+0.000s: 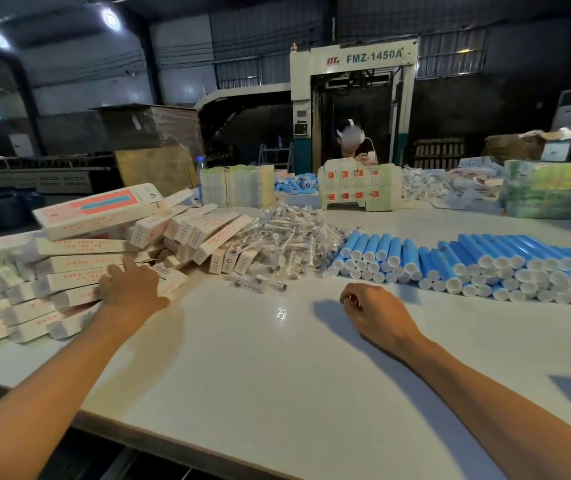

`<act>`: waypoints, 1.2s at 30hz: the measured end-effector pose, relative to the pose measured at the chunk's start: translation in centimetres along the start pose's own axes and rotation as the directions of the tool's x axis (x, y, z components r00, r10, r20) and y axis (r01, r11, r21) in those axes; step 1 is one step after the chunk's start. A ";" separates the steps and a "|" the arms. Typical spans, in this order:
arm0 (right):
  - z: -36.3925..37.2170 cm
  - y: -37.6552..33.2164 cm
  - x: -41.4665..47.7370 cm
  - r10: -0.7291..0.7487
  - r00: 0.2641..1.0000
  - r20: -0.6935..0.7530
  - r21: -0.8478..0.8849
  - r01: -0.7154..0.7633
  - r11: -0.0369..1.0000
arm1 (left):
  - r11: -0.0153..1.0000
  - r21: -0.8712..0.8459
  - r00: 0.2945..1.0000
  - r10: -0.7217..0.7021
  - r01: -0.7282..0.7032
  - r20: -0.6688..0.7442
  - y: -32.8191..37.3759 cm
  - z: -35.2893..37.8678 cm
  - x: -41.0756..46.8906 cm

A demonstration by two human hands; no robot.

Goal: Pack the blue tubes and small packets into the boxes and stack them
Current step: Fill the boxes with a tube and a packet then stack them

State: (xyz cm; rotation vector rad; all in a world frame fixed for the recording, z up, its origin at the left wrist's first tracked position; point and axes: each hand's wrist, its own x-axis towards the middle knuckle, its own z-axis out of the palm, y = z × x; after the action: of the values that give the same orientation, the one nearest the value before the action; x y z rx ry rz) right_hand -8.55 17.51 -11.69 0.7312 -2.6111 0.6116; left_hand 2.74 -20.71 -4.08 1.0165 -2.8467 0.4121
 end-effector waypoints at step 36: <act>-5.8 7.4 11.0 0.629 0.777 0.022 -0.240 -0.607 0.758 | -0.514 -0.813 0.734 0.659 0.275 -0.168 19.7 -1.3 -5.1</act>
State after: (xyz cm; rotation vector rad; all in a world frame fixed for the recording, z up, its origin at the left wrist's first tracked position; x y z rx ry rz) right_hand -20.18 21.73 -4.20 -0.2149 -2.9434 0.4401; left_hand -5.78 -2.63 -8.13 -0.2651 -1.8263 -2.5286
